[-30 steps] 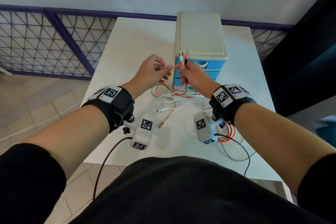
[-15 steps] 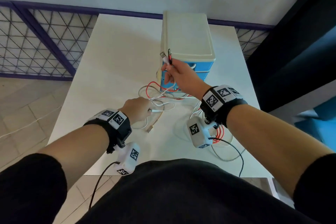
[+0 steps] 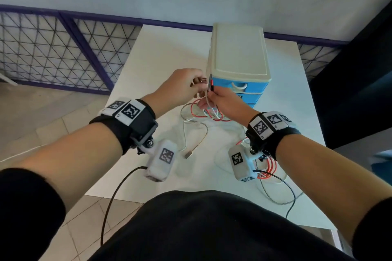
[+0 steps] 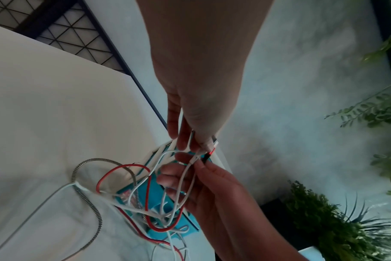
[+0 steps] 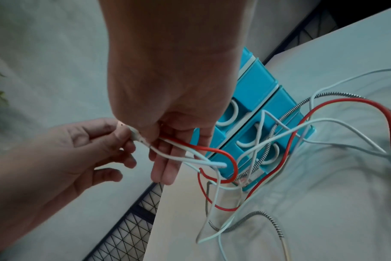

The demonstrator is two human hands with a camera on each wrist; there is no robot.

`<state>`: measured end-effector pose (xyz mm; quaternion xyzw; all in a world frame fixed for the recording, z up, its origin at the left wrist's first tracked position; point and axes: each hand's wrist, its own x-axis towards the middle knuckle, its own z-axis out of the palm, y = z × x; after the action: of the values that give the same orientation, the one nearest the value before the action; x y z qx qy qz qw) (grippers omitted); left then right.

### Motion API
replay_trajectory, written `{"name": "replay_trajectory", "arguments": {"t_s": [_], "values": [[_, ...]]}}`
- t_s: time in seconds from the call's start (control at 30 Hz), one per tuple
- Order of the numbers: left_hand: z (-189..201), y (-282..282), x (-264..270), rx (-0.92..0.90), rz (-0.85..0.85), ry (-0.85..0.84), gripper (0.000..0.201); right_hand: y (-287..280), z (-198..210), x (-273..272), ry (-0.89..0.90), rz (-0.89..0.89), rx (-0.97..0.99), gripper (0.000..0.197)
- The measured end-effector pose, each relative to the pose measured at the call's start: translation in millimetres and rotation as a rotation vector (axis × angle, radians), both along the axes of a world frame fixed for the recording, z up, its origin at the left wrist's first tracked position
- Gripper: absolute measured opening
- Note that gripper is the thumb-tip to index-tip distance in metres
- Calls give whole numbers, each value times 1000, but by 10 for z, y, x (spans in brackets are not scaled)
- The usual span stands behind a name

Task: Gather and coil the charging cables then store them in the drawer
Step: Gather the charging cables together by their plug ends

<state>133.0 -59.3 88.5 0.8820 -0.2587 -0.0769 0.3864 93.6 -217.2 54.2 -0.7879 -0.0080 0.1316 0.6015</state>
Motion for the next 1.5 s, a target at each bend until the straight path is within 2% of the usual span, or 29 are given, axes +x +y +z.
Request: {"name": "replay_trajectory", "arguments": {"t_s": [0.1, 0.2, 0.27, 0.33, 0.43, 0.53, 0.6, 0.67, 0.8, 0.93, 1.13, 1.2, 1.27, 1.33, 1.43, 1.5], "values": [[-106, -11, -44, -111, 90, -30, 20, -15, 15, -32, -14, 39, -89, 27], [-190, 9, -141, -169, 136, -20, 28, -43, 1, -54, -55, -16, -201, 29], [-277, 42, -210, -48, 32, 69, 29, -65, 13, -71, -58, -82, -228, 28], [-429, 85, -290, 184, -148, 148, 34, -70, 50, -94, -55, -106, -248, 26], [-747, 106, -400, 486, -335, 106, 25, -30, 103, -139, -68, -71, -228, 18], [-1055, 87, -494, 687, -389, 116, 17, 17, 95, -180, -81, -70, -252, 16], [-1216, 75, -554, 802, -404, 82, 26, 31, 75, -205, -81, -84, -213, 16], [-1340, 67, -601, 850, -414, 19, 24, 8, 69, -223, -80, -84, -267, 17], [-1399, 89, -630, 755, -407, 53, 4, -134, 16, -212, -41, -73, -316, 21], [-1123, 98, -536, 520, -339, 174, 6, -192, -4, -208, 14, -16, -230, 23], [-403, 164, -321, 188, -156, 50, 13, -1, -61, -115, -11, 131, -248, 22], [-251, 217, -294, 55, -47, 64, 11, 68, -33, -95, 31, 156, -233, 30], [-190, 263, -288, -50, 42, 104, 22, 129, 11, -93, 17, 190, -307, 34], [-198, 294, -291, -77, 77, 138, 23, 166, 21, -87, -23, 167, -344, 28], [-338, 393, -305, -106, 126, 209, 21, 182, 24, -110, -54, 103, -300, 28], [-509, 520, -331, -21, 105, 229, 17, 168, 12, -150, -42, 81, -273, 29]]}}
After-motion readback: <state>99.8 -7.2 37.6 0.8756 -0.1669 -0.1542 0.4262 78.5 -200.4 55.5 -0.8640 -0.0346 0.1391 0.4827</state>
